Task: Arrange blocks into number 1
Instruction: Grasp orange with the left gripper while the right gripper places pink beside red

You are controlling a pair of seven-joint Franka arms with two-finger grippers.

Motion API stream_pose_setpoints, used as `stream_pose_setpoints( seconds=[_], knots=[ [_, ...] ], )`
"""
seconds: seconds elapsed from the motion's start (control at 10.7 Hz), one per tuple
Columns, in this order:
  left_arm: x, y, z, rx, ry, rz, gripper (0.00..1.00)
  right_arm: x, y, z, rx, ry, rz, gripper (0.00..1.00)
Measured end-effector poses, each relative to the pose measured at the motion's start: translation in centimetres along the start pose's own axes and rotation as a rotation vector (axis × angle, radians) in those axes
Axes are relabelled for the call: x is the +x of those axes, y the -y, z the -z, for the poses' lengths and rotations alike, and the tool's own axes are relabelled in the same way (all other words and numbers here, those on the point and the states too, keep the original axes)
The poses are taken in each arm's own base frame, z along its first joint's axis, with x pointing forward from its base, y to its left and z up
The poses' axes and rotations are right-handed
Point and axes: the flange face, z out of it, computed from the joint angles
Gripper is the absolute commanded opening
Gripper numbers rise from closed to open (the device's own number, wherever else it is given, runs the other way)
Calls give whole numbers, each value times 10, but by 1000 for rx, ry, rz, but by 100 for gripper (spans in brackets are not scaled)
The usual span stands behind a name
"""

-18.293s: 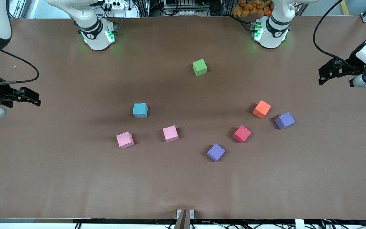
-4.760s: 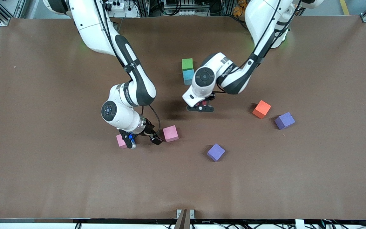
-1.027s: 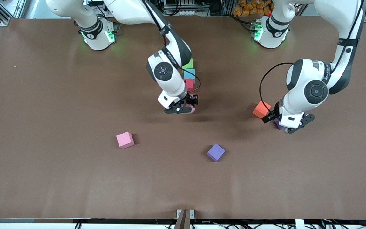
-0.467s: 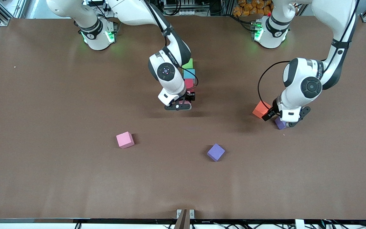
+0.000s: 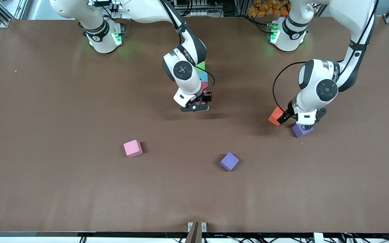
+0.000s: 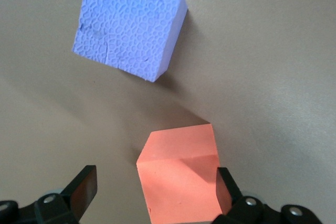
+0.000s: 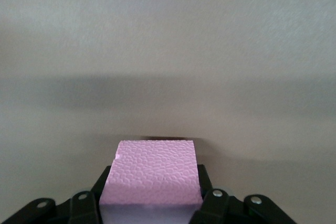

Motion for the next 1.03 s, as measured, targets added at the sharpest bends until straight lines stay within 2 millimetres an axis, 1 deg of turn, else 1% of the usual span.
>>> stream_pose_setpoints(
  seconds=[0.09,0.19,0.37,0.47,0.56,0.65,0.75,0.84,0.93,1.03],
  knots=[
    [-1,0,0,-2,-2,6,100,-4,2,-2,-2,2,0,94],
    [-1,-1,0,-6,-4,7,100,-6,2,-3,-5,5,-1,100],
    [0,-3,2,-20,-12,10,100,-5,-2,-6,-11,6,-7,100],
    [0,-4,2,-25,-10,16,100,-1,-3,-3,-6,-4,-17,100],
    [-1,-5,2,-33,-8,23,100,7,-7,8,7,-19,-42,100],
    [-2,-7,0,-41,-11,31,100,21,-14,26,30,-37,-72,100],
    [-3,-8,-4,-42,-11,37,100,38,-25,50,58,-56,-104,100],
    [-4,-9,-10,-39,-9,40,100,57,-43,76,85,-71,-146,100],
    [-4,-10,-16,-38,-7,41,100,76,-67,98,103,-84,-190,100],
    [-4,-11,-22,-37,-7,41,87,94,-94,118,109,-104,-216,100]
  ],
)
